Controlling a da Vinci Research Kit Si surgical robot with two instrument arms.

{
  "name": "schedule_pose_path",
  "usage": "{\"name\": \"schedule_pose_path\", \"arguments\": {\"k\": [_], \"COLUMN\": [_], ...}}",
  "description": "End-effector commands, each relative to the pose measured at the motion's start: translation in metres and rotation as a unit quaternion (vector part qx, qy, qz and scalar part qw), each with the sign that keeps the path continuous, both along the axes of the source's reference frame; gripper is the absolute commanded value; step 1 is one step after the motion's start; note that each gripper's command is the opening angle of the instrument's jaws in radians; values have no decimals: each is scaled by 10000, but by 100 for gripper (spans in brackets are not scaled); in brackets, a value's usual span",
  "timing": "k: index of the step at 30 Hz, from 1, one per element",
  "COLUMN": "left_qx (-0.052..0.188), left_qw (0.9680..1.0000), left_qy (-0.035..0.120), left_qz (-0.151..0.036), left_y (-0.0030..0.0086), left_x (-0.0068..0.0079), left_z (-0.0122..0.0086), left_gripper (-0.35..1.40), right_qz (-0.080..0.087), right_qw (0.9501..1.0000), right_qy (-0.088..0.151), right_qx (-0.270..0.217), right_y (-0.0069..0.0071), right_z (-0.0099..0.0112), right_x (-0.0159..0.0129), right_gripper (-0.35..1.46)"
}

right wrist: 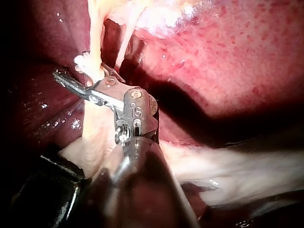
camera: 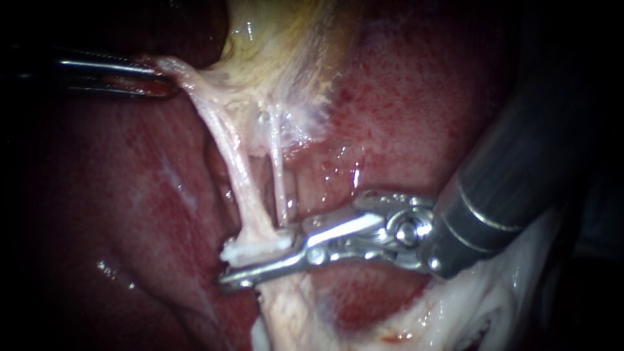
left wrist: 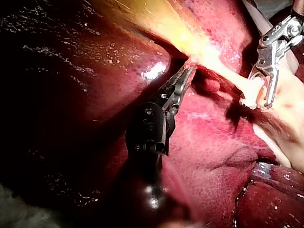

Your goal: Going back second clip left tube

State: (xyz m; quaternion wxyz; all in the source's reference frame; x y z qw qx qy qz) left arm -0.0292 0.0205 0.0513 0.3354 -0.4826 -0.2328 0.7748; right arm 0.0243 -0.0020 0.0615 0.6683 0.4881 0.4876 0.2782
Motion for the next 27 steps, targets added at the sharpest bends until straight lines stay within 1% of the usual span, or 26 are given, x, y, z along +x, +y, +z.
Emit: {"name": "schedule_pose_path", "arguments": {"k": [1, 3, 6, 9, 11, 13, 16, 19, 20, 22, 25, 27], "left_qx": [2, 2, 2, 2, 2, 2, 2, 2, 2, 2, 29, 29], "left_qw": [10000, 10000, 10000, 10000, 10000, 10000, 10000, 10000, 10000, 10000, 10000, 10000], "left_qy": [0, 0, 0, -1, -1, -1, -2, -3, -4, -5, -4, -5], "left_qz": [-1, -1, 0, 1, 1, 1, 3, 5, 6, 8, -3, -3], "left_y": [0, 0, 0, 0, 0, 0, -1, -1, -1, -1, -1, -1], "left_x": [0, 0, 0, 1, 1, 1, 1, 2, 3, 3, 4, 4], "left_z": [0, 0, 0, 0, 0, 0, 0, 0, 0, 0, 0, 0], "left_gripper": [-35, -35, -35, -35, -35, -35, -35, -35, -35, -35, -35, -35], "right_qz": [16, 42, 31, 46, 111, 236, 515, 712, 731, 712, 645, 630], "right_qw": [10000, 9996, 9985, 9966, 9948, 9925, 9888, 9831, 9817, 9792, 9783, 9788], "right_qy": [7, 41, 126, 200, 214, 183, 21, -85, -90, -53, 23, 41], "right_qx": [-88, -270, -537, -798, -985, -1186, -1399, -1684, -1755, -1900, -1971, -1948], "right_y": [-1, -2, -2, 0, 1, 1, 0, -3, -4, -5, -3, 0], "right_z": [4, 13, 24, 30, 32, 32, 30, 26, 25, 20, 13, 7], "right_x": [-1, -2, -4, -5, -7, -8, -11, -20, -23, -31, -43, -48], "right_gripper": [50, 50, 49, 49, 49, 49, 49, 49, 49, 47, 45, 45]}}
